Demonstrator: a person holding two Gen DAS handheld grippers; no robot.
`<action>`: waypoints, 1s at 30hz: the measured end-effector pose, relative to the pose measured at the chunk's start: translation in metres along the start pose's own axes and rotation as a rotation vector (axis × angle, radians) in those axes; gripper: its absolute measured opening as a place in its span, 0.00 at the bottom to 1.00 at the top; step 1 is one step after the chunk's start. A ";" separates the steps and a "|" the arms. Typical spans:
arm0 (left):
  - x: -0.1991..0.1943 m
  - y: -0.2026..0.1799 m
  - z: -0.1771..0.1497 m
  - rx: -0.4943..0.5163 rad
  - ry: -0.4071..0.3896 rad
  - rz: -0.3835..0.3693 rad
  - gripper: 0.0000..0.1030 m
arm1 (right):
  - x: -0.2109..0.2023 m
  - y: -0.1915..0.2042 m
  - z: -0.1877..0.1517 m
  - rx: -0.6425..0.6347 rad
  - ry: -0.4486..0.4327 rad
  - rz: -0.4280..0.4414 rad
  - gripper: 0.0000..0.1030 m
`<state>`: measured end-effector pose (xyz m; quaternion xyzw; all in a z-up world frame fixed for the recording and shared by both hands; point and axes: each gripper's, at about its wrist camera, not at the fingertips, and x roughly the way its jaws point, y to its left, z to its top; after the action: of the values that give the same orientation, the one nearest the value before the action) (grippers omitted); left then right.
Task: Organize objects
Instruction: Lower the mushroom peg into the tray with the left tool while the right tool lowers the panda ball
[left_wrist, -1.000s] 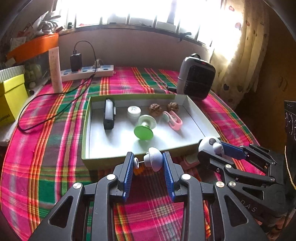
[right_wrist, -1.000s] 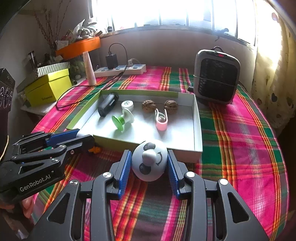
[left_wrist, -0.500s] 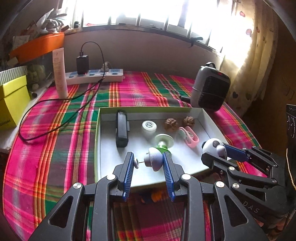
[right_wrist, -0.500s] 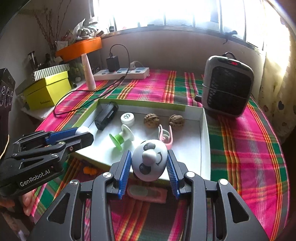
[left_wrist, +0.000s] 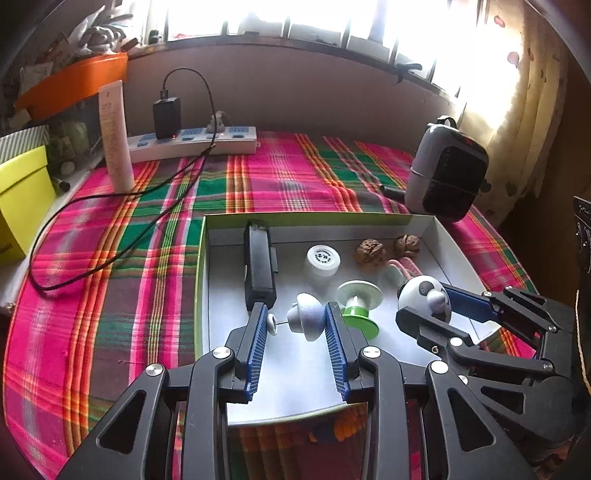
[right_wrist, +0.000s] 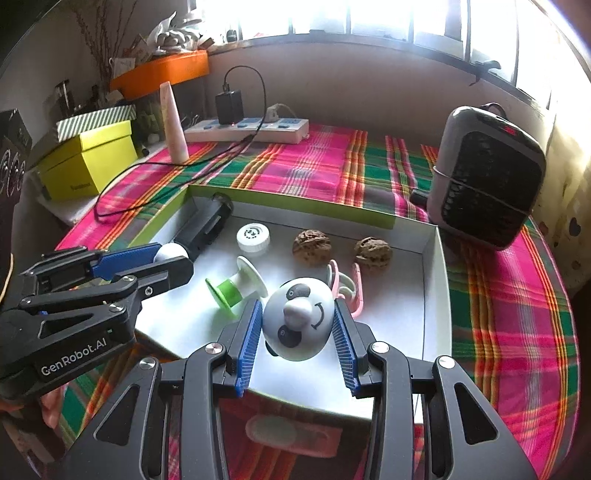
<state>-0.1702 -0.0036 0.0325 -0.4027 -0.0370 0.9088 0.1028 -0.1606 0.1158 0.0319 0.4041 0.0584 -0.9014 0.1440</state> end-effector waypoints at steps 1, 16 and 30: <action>0.001 0.000 0.000 -0.001 0.002 0.000 0.29 | 0.002 0.000 0.001 -0.007 0.004 -0.003 0.39; 0.016 0.003 0.001 0.011 0.027 0.014 0.29 | 0.017 0.007 0.012 -0.105 0.016 -0.051 0.39; 0.017 0.002 0.000 0.041 0.030 0.035 0.29 | 0.029 0.017 0.018 -0.223 0.041 -0.037 0.39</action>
<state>-0.1812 -0.0019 0.0198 -0.4147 -0.0098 0.9049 0.0956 -0.1862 0.0895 0.0222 0.4026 0.1687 -0.8835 0.1701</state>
